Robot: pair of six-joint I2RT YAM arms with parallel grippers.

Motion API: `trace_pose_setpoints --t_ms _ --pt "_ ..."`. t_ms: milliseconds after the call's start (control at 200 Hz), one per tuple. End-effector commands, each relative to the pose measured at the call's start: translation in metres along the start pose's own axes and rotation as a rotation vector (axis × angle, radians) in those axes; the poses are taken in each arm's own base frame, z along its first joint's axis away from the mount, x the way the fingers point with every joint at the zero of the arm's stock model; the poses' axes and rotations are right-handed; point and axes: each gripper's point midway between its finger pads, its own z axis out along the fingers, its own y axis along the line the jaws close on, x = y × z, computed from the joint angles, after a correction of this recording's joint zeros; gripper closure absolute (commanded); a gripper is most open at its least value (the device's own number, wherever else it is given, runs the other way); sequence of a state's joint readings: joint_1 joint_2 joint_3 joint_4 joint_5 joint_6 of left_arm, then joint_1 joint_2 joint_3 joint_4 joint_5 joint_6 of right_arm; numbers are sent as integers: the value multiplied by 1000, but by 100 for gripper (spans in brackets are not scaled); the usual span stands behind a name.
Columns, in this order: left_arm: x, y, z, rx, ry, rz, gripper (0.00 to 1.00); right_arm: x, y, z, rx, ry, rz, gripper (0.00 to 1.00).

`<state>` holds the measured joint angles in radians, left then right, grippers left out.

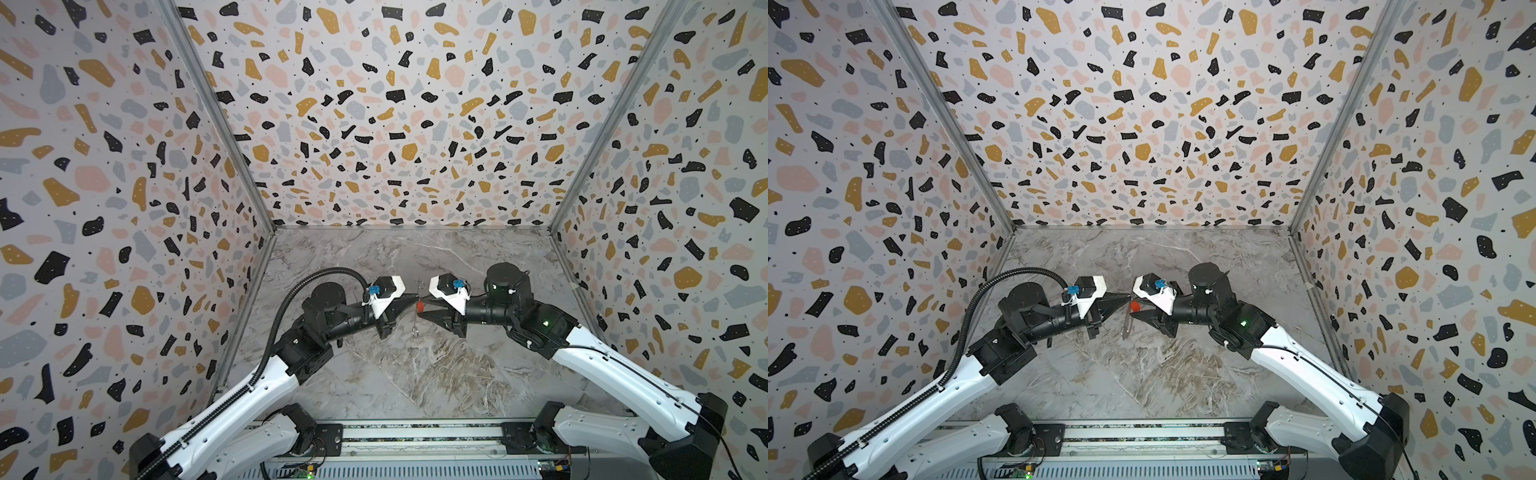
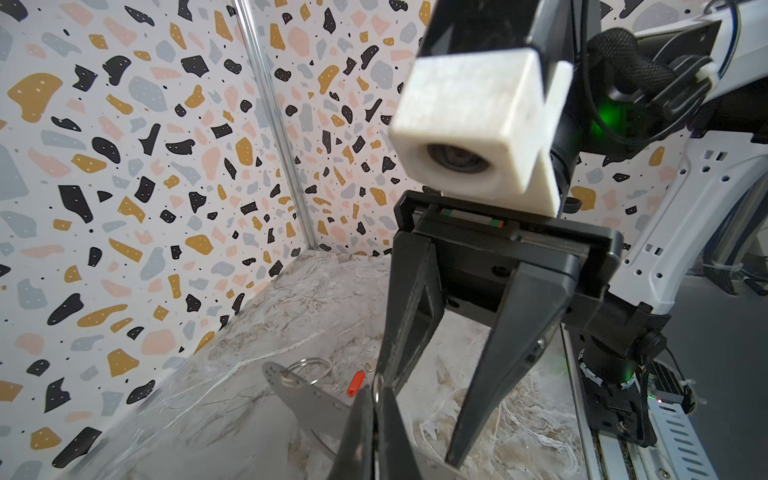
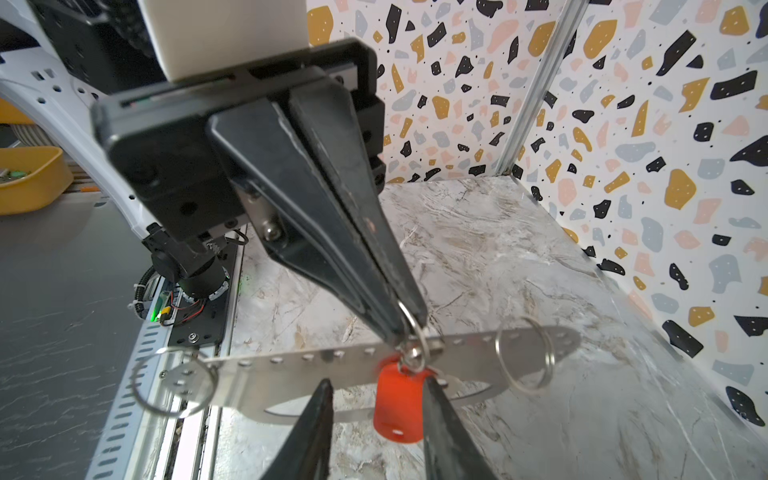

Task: Put the keys on the keyring

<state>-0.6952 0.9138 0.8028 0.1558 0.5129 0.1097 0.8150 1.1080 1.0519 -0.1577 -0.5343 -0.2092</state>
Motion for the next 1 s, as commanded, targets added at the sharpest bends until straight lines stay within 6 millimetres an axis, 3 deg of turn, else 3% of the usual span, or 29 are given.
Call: trace_pose_setpoints --t_ms 0,165,275,385,646,996 --pt "-26 -3 -5 13 -121 7 100 -24 1 0 0 -109 -14 68" --pt "-29 -4 -7 15 -176 -24 100 -24 11 7 -53 -120 -24 83" --pt "-31 -4 -8 12 -211 -40 100 -22 23 12 -105 -115 -48 85" --pt "-30 -5 -9 15 -226 -49 100 -21 28 13 -125 -111 -67 78" --pt "-32 -7 -17 3 -255 -40 100 -18 14 -6 4 -107 -64 61" --pt "-30 -10 -16 23 -252 -46 100 -26 4 -25 103 -124 -60 58"
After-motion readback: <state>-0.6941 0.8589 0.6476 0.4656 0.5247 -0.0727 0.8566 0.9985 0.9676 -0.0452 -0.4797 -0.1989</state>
